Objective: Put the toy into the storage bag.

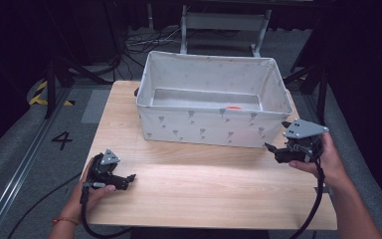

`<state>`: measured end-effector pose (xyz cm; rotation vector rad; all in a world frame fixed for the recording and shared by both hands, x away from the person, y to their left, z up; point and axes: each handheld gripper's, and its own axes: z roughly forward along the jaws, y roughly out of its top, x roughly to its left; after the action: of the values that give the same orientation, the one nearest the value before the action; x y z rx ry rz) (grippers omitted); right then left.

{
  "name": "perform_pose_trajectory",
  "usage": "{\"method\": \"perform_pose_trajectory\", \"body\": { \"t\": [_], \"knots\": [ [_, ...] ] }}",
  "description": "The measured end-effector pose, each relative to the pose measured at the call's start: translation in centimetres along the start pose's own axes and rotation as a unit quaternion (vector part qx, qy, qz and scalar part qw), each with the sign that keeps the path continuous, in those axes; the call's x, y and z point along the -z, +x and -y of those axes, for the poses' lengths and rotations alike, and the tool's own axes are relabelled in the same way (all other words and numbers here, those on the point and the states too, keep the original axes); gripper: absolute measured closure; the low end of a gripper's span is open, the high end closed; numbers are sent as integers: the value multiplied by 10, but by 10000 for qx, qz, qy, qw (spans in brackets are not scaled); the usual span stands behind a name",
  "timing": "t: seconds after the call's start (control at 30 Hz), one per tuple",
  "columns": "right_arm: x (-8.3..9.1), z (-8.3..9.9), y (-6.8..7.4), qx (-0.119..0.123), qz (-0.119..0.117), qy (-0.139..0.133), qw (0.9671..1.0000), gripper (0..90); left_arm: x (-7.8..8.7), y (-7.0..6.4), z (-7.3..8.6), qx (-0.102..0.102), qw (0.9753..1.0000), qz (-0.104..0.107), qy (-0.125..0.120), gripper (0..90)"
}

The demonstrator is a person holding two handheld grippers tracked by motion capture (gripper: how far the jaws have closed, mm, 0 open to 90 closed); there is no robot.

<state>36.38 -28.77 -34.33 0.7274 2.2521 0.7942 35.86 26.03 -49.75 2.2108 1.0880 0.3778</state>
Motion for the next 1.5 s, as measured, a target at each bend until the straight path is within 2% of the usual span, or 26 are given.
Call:
{"method": "perform_pose_trajectory", "body": {
  "t": [0.2,0.5,0.73,0.87,1.07,1.17,1.33,1.43,1.5],
  "knots": [
    [-8,25,7,-33,-44,235,9997,172,0,0,0,-1,10000,0,1,12],
    [-19,62,13,-287,-193,415,9985,175,0,0,0,-3,10000,-20,2,10],
    [-30,88,16,-443,-200,592,9971,178,0,-1,0,38,10000,-5,4,9],
    [-33,101,18,-573,-187,595,9964,179,0,0,0,17,10000,-33,5,7],
    [-37,117,21,-776,-298,594,9948,179,0,0,0,20,10000,-38,6,7],
    [-40,127,24,-813,-276,630,9943,183,0,0,0,24,10000,-38,3,7],
    [-44,142,31,-1053,-347,558,9923,187,0,-1,0,32,10000,-43,2,7],
    [-47,150,35,-1100,-376,573,9916,187,0,-1,0,34,10000,-41,1,7],
    [-47,156,35,-1304,-427,493,9893,190,0,-1,0,33,10000,-40,2,7]
  ]
}}
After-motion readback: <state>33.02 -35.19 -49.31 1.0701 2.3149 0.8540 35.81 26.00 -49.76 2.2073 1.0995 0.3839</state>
